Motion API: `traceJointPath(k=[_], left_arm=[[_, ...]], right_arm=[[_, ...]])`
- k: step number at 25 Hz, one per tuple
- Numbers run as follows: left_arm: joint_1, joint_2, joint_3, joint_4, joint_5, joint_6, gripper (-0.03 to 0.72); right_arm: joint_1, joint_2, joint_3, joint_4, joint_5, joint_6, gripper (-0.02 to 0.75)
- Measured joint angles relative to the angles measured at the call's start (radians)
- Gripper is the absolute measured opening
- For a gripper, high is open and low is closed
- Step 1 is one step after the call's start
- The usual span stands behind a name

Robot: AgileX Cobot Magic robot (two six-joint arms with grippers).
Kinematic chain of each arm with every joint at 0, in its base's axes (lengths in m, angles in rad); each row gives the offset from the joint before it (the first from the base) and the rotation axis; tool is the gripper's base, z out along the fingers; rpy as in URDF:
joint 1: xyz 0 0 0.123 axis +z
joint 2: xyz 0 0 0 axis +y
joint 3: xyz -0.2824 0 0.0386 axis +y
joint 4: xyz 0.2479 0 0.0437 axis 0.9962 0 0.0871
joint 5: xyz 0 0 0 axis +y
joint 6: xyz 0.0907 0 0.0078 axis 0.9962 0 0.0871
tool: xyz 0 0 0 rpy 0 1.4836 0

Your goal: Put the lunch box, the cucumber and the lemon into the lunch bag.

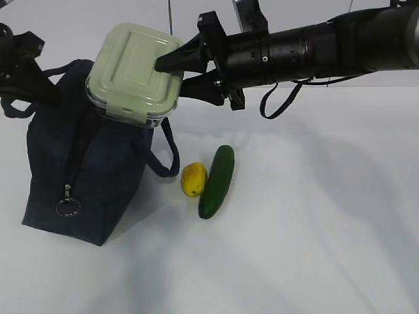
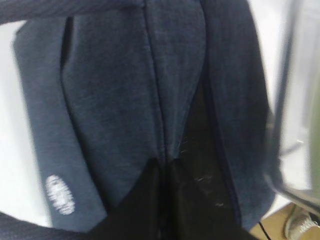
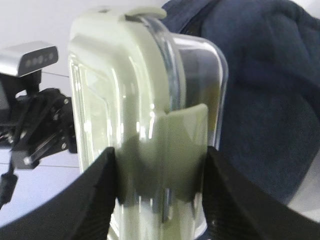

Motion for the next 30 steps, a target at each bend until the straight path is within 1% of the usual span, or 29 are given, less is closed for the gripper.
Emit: traceJointPath(k=[6,12,18,23,30], left_arm=[[0.000,0.000,-0.066,-0.068,0.075,0.037,-0.006],[0.000,0.000,-0.073,-0.141,0.075,0.078,-0.006],[0.000,0.000,-0.073,-0.156,0.073,0.102,-0.006],[-0.001,0.002,-0.073,-0.186,0.067,0.132,-0.007],[-0.045,0.042,-0.073,-0.205,0.061,0.134,-0.007]], right_arm=[[0.003,0.021,-0.002,0.027,-0.014,0.000,0.380],[0.005,0.078,-0.005,0.028,-0.032,0.000,0.380],[0.008,0.144,-0.009,0.029,-0.039,0.000,0.380],[0.045,0.167,-0.015,0.033,-0.048,0.000,0.380],[0.090,0.220,-0.103,0.040,-0.048,0.000,0.380]])
